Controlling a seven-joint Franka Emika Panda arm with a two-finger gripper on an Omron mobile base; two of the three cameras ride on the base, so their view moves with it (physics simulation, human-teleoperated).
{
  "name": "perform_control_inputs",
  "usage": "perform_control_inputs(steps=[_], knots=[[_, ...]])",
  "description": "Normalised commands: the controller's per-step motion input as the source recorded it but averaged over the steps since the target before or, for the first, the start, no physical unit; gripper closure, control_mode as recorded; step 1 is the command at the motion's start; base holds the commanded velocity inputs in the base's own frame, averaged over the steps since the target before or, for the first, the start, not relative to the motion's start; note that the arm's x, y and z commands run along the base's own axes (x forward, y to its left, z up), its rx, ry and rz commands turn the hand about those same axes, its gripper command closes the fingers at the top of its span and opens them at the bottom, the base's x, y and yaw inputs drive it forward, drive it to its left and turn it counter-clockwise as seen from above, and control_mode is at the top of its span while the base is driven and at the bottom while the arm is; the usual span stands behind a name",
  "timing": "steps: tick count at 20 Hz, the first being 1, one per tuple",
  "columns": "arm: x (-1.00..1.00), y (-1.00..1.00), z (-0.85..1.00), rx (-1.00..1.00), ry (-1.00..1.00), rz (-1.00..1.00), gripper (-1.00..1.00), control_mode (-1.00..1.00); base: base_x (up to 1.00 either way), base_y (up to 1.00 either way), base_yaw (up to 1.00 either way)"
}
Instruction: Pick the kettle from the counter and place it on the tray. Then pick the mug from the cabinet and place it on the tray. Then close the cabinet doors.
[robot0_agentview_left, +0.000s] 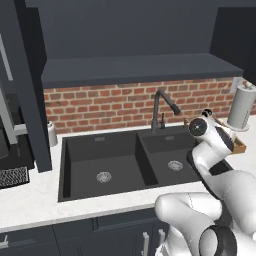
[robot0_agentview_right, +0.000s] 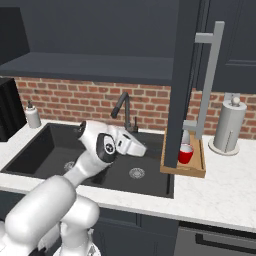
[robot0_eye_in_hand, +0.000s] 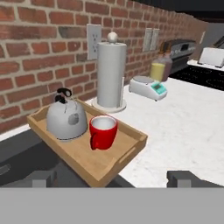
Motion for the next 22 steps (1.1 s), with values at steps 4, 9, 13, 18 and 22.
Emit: perform_control_inputs(steps=[4,9,13,18,22], knots=[[-0.26,0.43,0.66,0.05,-0.03,-0.17,-1.00,-1.00,0.00,0.00,0.00],[-0.41,0.30,0.64,0.10,-0.09,-0.13,-1.00,-1.00,0.00,0.00,0.00],[-0.64,0.21,0.45,0.16,-0.24,-0.13,-1.00,-1.00,0.00,0.00,0.00],[-0.74,0.17,0.31,0.15,-0.38,-0.15,-1.00,-1.00,0.00,0.00,0.00],[-0.65,0.11,0.32,0.10,-0.37,-0.07,-1.00,-1.00,0.00,0.00,0.00]])
